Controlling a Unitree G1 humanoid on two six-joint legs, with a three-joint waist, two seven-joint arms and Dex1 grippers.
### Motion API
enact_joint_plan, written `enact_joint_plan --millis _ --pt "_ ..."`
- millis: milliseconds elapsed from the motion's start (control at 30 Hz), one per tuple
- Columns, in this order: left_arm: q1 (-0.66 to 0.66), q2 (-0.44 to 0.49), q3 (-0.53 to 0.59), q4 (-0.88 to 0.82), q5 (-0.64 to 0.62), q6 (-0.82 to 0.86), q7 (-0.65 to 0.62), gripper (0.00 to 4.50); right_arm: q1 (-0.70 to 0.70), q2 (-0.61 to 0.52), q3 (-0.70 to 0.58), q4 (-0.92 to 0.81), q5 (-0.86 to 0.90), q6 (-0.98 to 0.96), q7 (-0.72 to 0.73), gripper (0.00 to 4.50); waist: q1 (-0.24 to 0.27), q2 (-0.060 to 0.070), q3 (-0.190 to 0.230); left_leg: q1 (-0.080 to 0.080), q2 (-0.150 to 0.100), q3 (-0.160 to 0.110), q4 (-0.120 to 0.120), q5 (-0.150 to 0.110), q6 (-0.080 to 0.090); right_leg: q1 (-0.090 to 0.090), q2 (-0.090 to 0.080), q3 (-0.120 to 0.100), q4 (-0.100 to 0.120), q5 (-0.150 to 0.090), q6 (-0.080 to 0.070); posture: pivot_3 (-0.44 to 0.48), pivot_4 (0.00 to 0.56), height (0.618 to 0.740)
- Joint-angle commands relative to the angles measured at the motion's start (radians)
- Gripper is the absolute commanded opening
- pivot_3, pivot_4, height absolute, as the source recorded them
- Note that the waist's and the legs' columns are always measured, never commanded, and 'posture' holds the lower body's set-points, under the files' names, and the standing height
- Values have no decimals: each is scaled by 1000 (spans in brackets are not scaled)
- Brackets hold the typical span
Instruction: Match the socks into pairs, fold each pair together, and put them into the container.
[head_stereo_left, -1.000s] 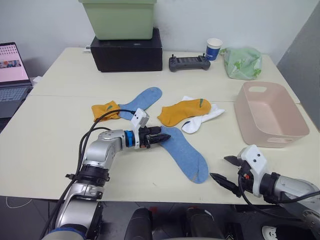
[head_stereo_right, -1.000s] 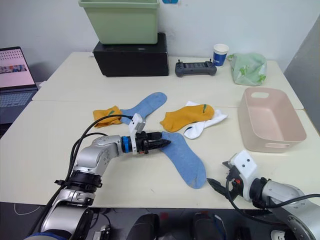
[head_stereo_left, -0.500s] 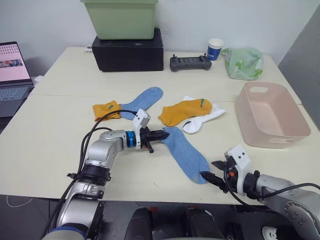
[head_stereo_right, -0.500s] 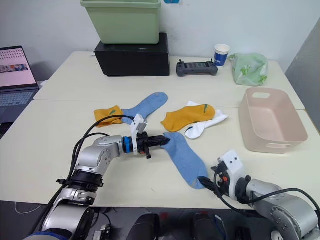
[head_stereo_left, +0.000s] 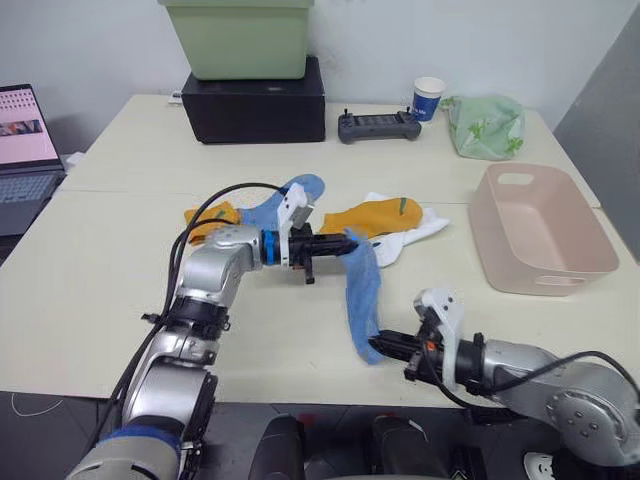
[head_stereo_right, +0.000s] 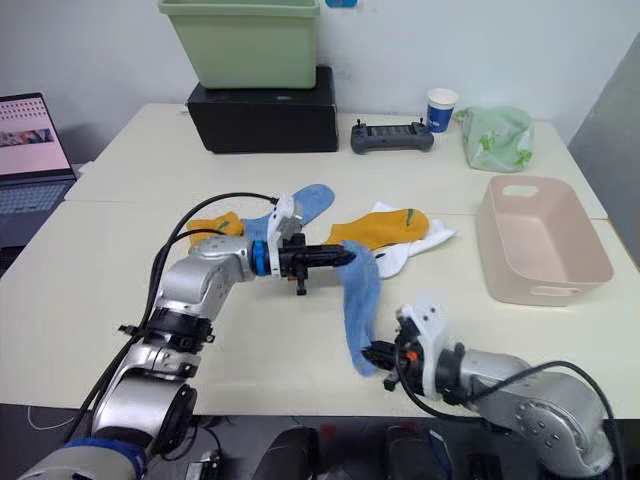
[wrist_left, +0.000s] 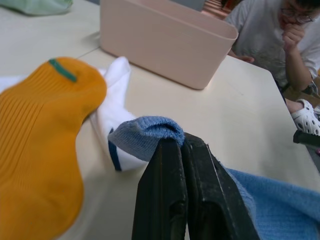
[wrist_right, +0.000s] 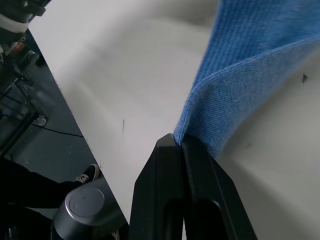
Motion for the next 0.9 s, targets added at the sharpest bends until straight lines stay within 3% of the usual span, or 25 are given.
enact_joint_plan --millis 33,233,333,433,700,833,900 --pt "-82 -43 -31 125 35 -101 -52 0 -81 110 78 85 -32 -12 -55 51 0 0 0 0 0 0 0 0 0 0 0 0 0 0 0 0 150 735" --pt "-107 -54 -31 298 96 -242 -69 0 -111 213 124 196 -140 -45 -122 51 0 0 0 -2 0 1 -1 -1 1 -3 0 2 -1 0 -1 0 150 735" --pt "-110 -39 -30 343 122 -281 -75 0 -100 231 101 187 -152 -39 -141 654 0 0 0 -2 1 0 0 0 1 -3 0 1 0 0 -1 0 150 735" --pt "-114 -19 -24 367 139 -301 -80 648 -83 224 76 152 -143 -14 -148 1654 0 0 0 -2 1 0 0 0 1 -3 0 1 1 0 -1 0 150 735" --pt "-54 111 13 198 99 -253 -170 3201 -20 120 -20 -47 -113 50 -153 4465 -2 0 0 -2 1 0 -1 0 1 -3 0 1 1 0 -1 0 150 735" --pt "5 166 26 59 60 -172 -198 4443 -16 82 -77 -85 -92 56 -148 4500 -2 0 0 -2 2 -1 -1 0 1 -3 0 1 1 0 -1 0 150 735" --pt "79 234 31 -114 -6 -39 -243 4443 -29 30 -119 -110 -82 54 -123 4500 -4 1 0 -2 2 -1 0 0 1 -3 0 1 1 0 -1 0 150 735"
